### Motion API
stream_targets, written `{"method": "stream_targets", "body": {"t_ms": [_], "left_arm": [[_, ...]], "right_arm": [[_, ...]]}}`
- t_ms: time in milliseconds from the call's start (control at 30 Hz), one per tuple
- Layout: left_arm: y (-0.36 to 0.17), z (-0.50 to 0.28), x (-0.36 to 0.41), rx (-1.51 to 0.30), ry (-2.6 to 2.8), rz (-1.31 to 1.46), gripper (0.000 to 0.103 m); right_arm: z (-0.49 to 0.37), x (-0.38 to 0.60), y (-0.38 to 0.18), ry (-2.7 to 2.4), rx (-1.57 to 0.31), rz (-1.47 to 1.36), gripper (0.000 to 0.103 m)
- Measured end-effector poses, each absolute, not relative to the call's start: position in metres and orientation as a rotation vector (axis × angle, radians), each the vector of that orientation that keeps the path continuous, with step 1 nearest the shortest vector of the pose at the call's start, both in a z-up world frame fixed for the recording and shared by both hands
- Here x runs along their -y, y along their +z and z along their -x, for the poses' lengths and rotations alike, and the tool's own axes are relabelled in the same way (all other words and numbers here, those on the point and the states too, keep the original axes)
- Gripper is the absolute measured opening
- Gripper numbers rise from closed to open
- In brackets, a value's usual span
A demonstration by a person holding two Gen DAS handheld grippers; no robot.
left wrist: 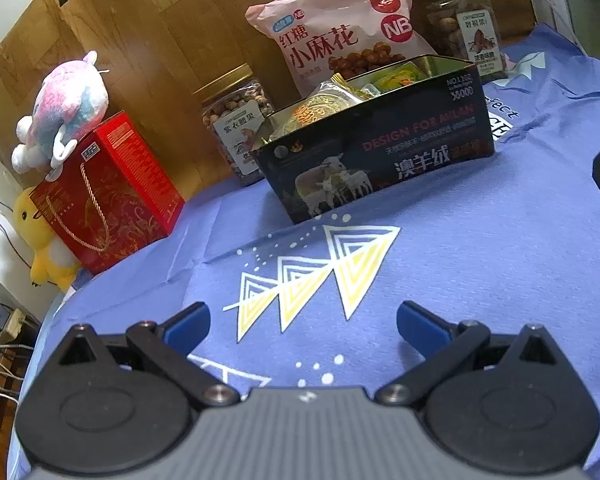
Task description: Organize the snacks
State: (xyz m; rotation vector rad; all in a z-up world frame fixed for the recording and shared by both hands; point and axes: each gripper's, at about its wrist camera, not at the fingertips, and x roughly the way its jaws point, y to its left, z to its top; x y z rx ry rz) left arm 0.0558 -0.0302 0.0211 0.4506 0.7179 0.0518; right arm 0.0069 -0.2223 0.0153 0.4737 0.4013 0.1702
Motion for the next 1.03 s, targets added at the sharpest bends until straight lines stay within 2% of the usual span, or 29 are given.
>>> {"method": "stream_targets", "body": {"t_ms": [533, 1033], "left_arm": [[0.0217, -0.0542, 0.0327, -0.726, 0.028, -0.446, 0.103], [0.0241, -0.0549, 0.0253, -0.778, -0.071, -0.328, 0.103]], "right_arm": [[-0.0072, 0.2232, 0.0149, 0.172, -0.402, -0.474, 0.095], [-0.0068, 0.2239, 0.0133, 0.171, -0.403, -0.468, 0.095]]}}
